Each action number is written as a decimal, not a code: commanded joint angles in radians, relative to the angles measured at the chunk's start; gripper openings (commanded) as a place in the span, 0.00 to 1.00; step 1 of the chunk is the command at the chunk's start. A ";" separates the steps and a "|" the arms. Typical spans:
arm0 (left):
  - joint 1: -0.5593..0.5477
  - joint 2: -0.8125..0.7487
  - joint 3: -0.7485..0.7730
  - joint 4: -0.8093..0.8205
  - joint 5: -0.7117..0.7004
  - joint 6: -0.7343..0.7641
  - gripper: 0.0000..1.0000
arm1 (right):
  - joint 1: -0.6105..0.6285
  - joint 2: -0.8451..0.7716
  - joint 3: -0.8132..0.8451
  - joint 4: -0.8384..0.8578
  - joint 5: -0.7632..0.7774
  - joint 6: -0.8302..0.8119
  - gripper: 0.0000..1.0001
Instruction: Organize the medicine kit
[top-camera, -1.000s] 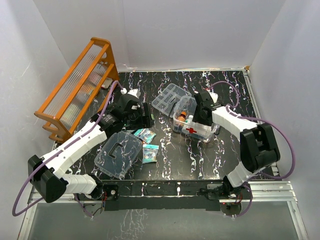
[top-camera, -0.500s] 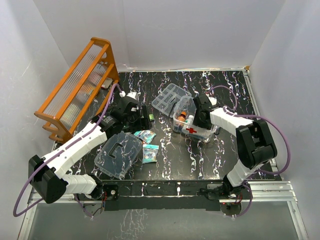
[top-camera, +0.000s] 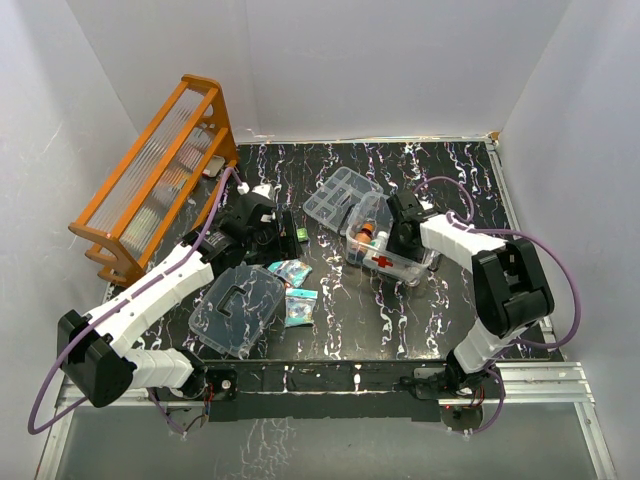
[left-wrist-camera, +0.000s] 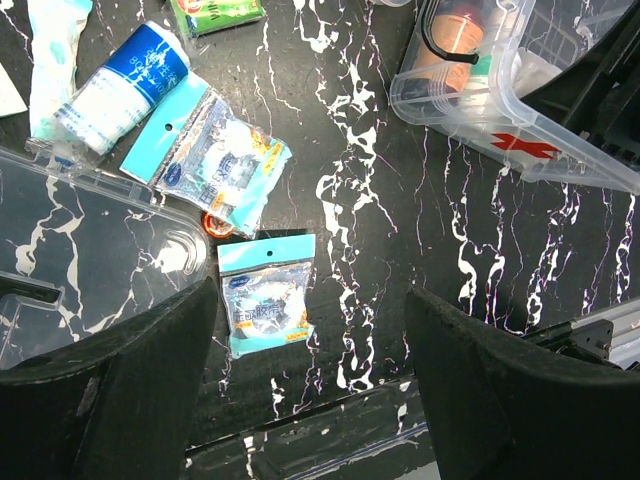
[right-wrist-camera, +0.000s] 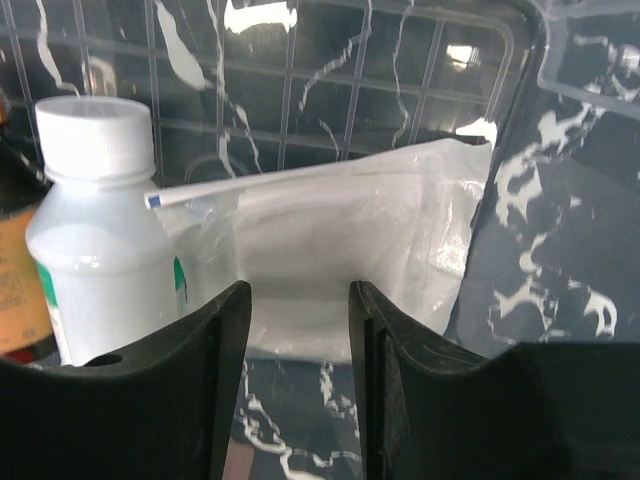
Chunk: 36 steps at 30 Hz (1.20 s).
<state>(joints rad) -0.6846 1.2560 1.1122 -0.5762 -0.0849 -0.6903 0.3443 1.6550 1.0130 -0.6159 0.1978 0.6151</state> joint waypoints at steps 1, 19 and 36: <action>0.007 -0.020 0.001 0.001 0.008 0.015 0.74 | 0.001 -0.063 0.064 -0.115 -0.030 0.042 0.42; 0.010 -0.024 -0.008 0.001 0.011 0.014 0.75 | 0.001 0.011 0.032 0.113 0.145 -0.061 0.42; 0.011 0.017 0.005 -0.001 0.003 0.040 0.75 | 0.001 -0.089 0.092 0.011 0.133 -0.042 0.44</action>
<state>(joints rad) -0.6815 1.2736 1.1122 -0.5758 -0.0746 -0.6769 0.3450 1.6665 1.0172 -0.5510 0.3157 0.5732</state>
